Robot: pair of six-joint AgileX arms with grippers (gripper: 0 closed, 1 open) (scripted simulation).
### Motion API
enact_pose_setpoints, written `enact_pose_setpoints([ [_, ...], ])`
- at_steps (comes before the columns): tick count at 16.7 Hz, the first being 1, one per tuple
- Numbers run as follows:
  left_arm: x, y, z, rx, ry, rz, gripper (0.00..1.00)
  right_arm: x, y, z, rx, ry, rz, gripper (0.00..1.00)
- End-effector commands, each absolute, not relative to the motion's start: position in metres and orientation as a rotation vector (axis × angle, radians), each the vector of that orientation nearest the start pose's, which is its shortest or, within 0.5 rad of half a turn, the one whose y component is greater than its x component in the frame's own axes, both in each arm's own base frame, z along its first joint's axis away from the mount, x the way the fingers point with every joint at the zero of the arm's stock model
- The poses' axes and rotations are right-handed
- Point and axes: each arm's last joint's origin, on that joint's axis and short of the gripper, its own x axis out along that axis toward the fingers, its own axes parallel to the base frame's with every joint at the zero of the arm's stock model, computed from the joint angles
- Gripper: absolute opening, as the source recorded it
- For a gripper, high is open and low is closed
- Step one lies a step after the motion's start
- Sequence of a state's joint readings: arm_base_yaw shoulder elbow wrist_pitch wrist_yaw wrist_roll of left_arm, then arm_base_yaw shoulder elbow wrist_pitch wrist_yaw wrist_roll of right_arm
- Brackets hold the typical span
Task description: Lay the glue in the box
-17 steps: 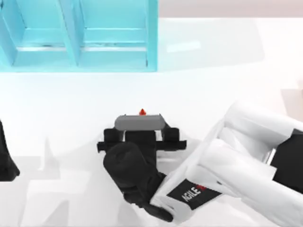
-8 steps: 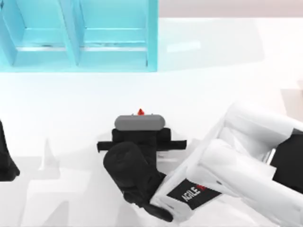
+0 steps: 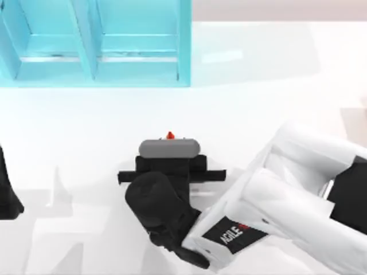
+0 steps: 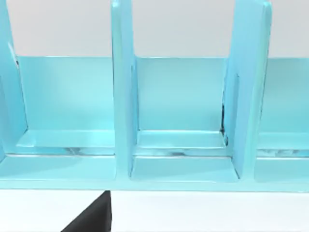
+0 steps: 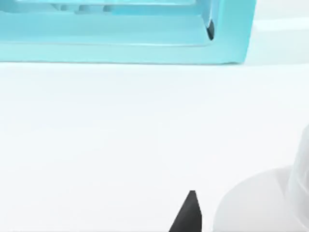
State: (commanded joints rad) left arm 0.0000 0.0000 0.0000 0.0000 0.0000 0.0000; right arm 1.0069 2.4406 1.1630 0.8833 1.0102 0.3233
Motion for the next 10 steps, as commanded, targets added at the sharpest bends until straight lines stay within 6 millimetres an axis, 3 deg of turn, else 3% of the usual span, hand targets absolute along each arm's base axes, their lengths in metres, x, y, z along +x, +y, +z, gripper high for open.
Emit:
enact_pose_setpoints([
  [4,0.106,-0.001,0.16,0.0,0.0,0.0,1.0,0.251,0.357,0.039,-0.018,0.202,-0.006,0.0],
  [10,0.106,-0.001,0.16,0.0,0.0,0.0,1.0,0.25,0.358,0.105,-0.016,0.202,0.001,0.0],
])
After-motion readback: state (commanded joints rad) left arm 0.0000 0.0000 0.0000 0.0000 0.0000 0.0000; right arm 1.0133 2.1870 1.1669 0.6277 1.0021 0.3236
